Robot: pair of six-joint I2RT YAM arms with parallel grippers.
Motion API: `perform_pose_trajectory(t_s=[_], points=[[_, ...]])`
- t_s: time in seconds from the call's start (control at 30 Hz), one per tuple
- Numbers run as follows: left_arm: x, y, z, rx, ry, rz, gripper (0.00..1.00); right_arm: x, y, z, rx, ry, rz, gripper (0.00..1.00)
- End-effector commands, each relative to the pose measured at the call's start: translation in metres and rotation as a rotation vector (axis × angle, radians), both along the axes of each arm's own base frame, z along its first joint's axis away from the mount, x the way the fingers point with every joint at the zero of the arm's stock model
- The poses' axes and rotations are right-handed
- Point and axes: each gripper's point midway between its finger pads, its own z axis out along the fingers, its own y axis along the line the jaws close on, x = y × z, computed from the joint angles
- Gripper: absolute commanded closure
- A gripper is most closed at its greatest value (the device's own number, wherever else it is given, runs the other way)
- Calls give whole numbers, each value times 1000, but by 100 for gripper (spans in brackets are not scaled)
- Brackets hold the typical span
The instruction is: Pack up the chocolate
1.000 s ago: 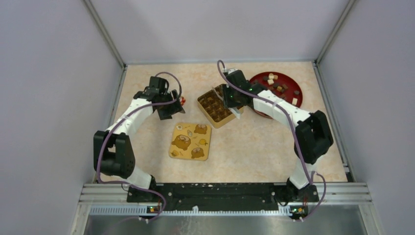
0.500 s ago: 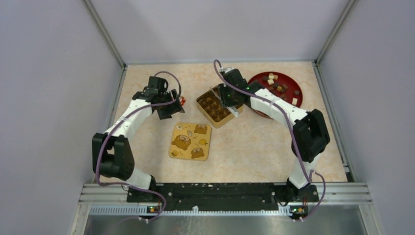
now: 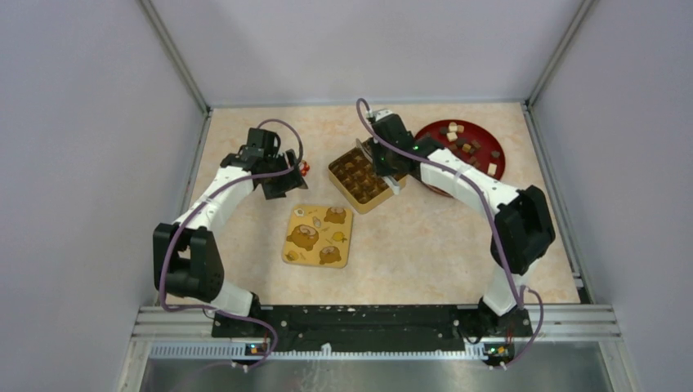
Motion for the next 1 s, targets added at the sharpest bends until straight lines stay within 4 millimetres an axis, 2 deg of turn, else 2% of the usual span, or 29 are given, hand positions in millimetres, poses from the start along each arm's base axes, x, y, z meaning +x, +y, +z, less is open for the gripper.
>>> perform_pose_trajectory(t_s=[0.0,0.07,0.13,0.23,0.33,0.43,0.53,0.67,0.97], points=[[6,6,19,20,-75,0,27,10,-20,87,29,-227,-69,93],[8,8,23,30,-87,5,27,12,-45,102,16,-275,-129,91],[9,10,27,40,-100,4,27,13,-69,103,18,-281,-172,90],[10,14,32,59,-119,6,27,14,-122,96,20,-263,-280,88],[10,12,38,56,-125,-3,27,12,-182,70,1,-205,-405,84],[8,12,40,52,-129,-7,27,3,-222,45,-31,-153,-492,82],[5,10,36,40,-125,-10,27,-7,-246,28,-59,-120,-554,77],[2,8,29,29,-102,-12,27,-15,-265,13,-63,-91,-606,73],[3,6,23,20,-90,-21,27,-23,-282,-7,-62,-45,-654,68]])
